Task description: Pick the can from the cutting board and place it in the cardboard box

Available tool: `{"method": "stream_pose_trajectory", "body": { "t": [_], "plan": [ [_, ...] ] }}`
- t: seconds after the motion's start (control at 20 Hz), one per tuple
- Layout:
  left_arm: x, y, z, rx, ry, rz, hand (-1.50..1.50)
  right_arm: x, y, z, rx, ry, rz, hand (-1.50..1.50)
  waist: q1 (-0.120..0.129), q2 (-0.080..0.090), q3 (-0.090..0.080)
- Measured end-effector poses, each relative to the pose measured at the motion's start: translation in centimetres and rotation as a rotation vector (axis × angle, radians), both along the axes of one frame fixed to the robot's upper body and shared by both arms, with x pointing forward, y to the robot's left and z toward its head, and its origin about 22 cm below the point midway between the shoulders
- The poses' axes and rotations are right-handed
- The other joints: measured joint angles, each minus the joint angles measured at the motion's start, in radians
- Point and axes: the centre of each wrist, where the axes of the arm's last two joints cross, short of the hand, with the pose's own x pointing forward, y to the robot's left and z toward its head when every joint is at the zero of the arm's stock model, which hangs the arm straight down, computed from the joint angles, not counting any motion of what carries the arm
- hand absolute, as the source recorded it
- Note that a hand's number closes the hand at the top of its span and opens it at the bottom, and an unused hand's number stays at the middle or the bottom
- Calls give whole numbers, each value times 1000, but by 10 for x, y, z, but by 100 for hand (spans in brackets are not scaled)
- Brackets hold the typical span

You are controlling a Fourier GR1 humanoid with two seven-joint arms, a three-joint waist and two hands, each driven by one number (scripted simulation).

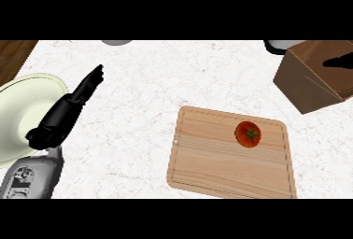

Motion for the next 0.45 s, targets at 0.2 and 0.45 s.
{"method": "stream_pose_trajectory", "body": {
  "t": [0.2, 0.45],
  "plan": [
    [0, 3, -3, 3, 0, 2, 0, -6, -12, -2, 309, -142, -87, -150, -3, 3, -1],
    [-1, 3, -3, 3, -6, -12, 0, -23, -39, -10, 512, -232, -214, -150, 9, 7, -1]
  ]
}}
